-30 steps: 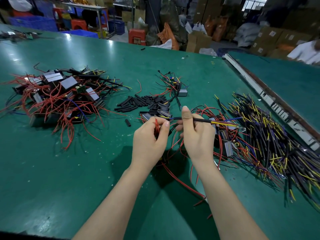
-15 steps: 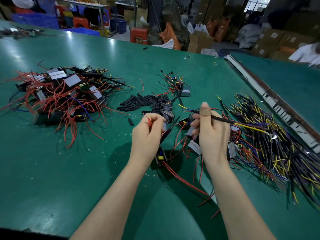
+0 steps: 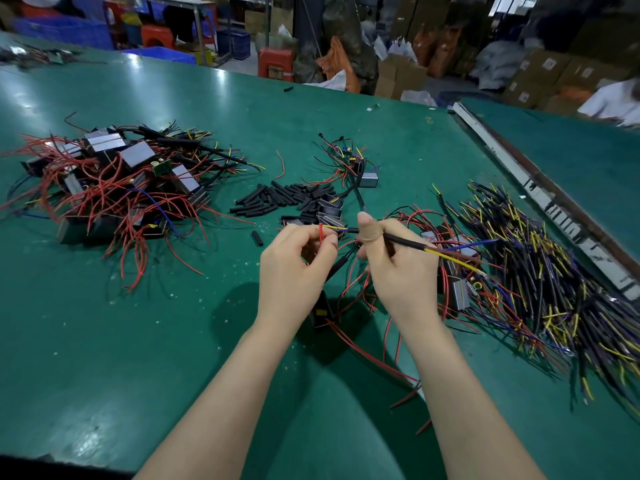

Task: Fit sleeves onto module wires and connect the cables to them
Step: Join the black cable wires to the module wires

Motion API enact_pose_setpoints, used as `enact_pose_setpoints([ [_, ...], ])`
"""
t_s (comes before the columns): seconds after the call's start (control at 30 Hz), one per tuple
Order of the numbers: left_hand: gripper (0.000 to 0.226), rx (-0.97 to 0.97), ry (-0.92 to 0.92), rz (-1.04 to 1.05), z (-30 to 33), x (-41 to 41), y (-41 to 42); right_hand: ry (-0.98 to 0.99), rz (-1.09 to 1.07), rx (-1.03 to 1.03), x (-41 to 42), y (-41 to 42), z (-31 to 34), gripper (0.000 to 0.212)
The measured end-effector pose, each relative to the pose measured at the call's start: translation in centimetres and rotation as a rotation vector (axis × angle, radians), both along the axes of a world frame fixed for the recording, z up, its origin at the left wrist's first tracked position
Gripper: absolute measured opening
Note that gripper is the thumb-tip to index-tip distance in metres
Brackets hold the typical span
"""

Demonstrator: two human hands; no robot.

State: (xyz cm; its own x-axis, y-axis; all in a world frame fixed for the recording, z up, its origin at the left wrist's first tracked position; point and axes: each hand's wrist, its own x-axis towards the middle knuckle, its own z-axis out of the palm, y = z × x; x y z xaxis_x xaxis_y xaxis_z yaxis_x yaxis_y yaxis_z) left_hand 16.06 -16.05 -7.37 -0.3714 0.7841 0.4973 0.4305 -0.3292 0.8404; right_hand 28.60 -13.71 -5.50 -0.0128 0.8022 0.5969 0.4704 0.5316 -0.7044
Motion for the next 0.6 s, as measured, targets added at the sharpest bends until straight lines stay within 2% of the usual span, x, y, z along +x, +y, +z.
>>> enact_pose_setpoints([
  [0.13, 0.013, -0.02, 0.103, 0.016, -0.09, 0.19, -0.06, -0.074, -0.022, 0.112, -0.01, -0.3, -0.01, 0.044],
  [0.2, 0.01, -0.046, 0.142, 0.044, -0.21, 0.14, -0.02, -0.086, -0.002, 0.172, -0.17, -0.44, -0.14, 0.035],
  [0.33, 0.006, -0.083, 0.129, 0.076, -0.36, 0.06, 0.09, -0.116, -0.002, 0.276, -0.44, -0.46, -0.53, 0.029],
  [0.6, 0.013, -0.114, 0.142, 0.123, -0.24, 0.35, 0.13, -0.13, -0.066, 0.234, -0.52, -0.27, -0.82, 0.031],
])
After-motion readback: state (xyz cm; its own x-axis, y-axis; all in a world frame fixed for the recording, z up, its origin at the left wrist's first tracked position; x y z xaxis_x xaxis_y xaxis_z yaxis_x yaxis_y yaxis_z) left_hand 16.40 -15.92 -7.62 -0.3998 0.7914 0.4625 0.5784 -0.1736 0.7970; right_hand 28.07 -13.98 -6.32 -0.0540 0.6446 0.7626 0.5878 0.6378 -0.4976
